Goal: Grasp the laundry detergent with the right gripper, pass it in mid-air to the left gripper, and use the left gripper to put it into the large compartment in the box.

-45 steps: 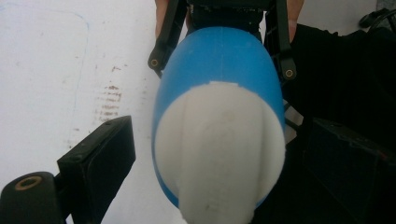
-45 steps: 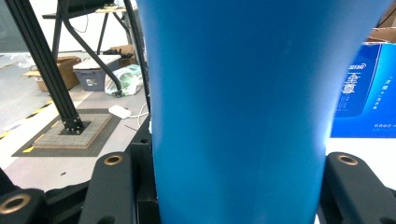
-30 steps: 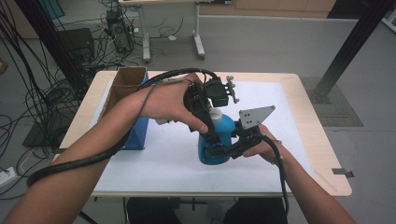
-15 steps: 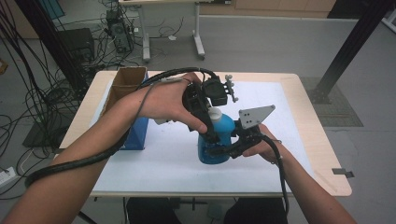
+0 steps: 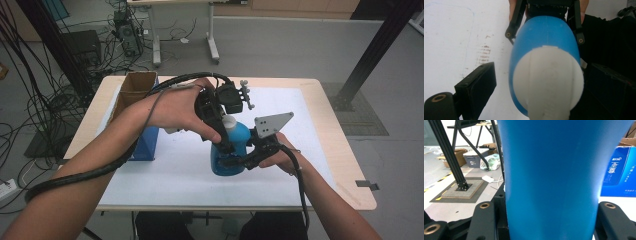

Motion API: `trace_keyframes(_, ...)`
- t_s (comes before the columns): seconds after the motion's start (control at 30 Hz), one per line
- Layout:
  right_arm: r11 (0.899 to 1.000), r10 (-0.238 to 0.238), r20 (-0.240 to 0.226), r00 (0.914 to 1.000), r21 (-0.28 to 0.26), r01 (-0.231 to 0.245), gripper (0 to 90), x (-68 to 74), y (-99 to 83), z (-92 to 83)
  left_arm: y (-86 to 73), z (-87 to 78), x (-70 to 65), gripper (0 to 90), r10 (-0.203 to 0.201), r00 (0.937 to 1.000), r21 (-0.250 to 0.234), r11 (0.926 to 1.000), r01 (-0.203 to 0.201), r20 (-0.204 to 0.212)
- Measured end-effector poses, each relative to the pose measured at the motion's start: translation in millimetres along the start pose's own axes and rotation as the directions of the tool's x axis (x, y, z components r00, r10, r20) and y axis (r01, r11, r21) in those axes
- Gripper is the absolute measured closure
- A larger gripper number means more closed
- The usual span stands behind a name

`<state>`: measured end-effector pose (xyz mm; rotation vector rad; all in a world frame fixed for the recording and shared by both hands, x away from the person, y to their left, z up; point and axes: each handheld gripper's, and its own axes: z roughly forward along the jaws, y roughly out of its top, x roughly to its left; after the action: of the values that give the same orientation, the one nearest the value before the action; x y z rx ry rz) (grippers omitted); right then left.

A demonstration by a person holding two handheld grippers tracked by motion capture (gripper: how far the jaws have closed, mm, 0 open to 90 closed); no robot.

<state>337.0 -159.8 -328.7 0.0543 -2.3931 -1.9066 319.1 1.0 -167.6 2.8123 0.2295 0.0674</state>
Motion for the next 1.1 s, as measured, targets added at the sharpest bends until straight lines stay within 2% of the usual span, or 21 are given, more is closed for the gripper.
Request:
trace_keyframes(0.37,1.0,-0.008,-0.008,0.9999,-0.004,0.008,43.7,1.0,2.4,0.6,2.9,4.4,0.3,14.5,0.012,0.9999,0.013,0.9998,-0.012,0.006)
trace_keyframes(0.57,1.0,-0.011,-0.009,0.9999,-0.004,0.011,43.7,1.3,3.0,0.5,4.7,4.9,0.3,20.5,0.028,0.9996,0.018,0.9994,-0.028,0.008)
trace_keyframes(1.1,1.0,-0.014,-0.013,0.9998,-0.006,0.014,43.8,1.6,3.2,-0.1,7.7,7.0,-0.7,29.9,0.035,0.9992,0.039,0.9986,-0.036,0.017)
